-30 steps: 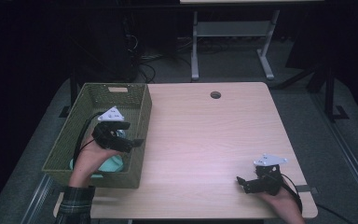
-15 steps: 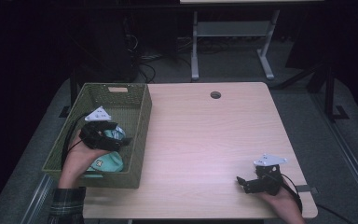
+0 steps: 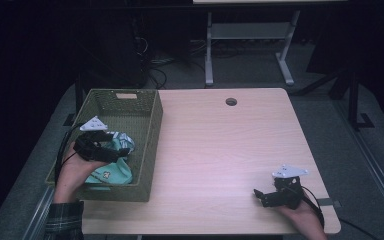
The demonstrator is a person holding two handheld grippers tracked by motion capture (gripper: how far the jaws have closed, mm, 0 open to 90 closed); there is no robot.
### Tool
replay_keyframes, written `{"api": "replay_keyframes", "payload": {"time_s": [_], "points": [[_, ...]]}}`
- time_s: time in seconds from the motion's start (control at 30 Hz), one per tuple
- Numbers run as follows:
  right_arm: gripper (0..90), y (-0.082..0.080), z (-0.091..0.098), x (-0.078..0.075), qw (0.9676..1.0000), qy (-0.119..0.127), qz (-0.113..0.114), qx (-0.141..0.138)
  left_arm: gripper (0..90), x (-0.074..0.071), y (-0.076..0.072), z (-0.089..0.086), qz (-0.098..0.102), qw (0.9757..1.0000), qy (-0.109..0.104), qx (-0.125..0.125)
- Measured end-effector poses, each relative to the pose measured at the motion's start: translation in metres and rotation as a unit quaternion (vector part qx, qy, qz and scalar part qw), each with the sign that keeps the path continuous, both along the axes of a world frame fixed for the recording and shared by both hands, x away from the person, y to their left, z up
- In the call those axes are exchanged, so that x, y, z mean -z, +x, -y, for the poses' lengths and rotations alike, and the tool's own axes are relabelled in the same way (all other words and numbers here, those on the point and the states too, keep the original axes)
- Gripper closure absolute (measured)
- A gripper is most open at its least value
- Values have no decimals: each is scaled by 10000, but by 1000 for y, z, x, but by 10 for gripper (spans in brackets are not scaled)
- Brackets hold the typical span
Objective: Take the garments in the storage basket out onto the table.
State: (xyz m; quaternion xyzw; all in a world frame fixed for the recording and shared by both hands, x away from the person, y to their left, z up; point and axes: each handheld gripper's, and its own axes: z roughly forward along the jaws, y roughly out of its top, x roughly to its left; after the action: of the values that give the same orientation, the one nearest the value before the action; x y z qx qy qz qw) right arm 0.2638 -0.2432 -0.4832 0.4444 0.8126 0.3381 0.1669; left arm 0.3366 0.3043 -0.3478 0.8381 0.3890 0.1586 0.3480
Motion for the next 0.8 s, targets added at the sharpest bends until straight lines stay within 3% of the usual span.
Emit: {"api": "replay_keyframes", "payload": {"time_s": [0.8], "points": [[0,0,0,0,10000,-1,-1,0,214,26,13,-12,-345,9979,506,-203]]}}
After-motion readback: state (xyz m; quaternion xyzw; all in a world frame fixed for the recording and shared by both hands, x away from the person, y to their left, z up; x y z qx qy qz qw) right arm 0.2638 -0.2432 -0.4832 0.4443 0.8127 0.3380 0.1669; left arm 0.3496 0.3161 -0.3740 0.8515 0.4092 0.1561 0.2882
